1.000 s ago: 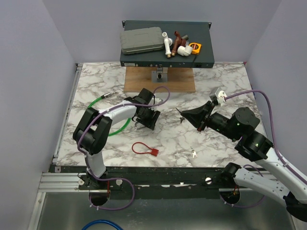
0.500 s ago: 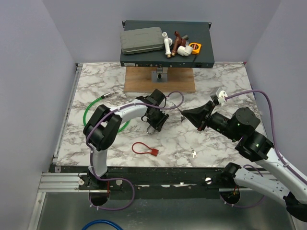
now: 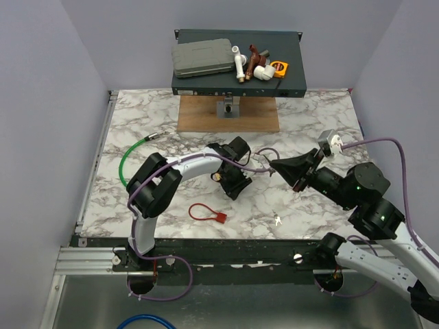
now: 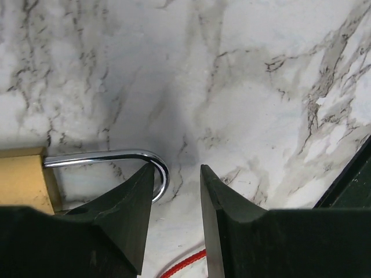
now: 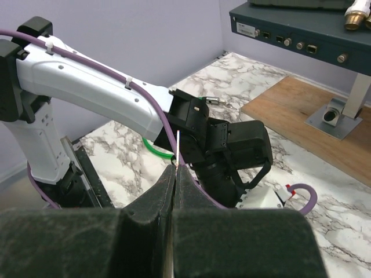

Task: Unlock with the key
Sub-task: Move the lock to the center of the board.

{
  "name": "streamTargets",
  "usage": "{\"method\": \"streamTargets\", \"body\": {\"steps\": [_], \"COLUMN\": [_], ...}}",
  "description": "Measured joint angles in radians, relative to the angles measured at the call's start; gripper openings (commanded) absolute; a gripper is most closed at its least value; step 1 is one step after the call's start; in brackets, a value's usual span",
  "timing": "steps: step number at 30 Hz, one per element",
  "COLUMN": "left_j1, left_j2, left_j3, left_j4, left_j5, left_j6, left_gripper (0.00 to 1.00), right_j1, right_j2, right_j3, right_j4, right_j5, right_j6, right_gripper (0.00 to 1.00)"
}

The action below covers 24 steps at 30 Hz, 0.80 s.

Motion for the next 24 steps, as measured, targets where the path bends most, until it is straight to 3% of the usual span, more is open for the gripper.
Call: {"method": "streamTargets", "body": {"steps": [11, 19, 24], "left_j1": [-0.09, -0.119, -0.058], "left_j2": [0.002, 0.001, -0.035], "left_j3": [0.005, 0.04, 0.041], "left_j4": [-0.032, -0.082, -0.109], "left_j5": [-0.002, 0.011, 0.028], "left_j6": [0.14, 0.161, 0.085], "left_gripper": [0.36, 0.54, 0.56], "right_j1": [0.0, 0.0, 0.0], "right_j2": [-0.085, -0.097, -0.097], "right_j3": [0.0, 0.0, 0.0], "right_j4": [-0.022, -0.04, -0.041], "right_j5": [0.024, 0.027, 0.028], "right_j6": [0.021, 0.032, 0.031], "right_gripper": [0.01, 0.01, 0.01]}}
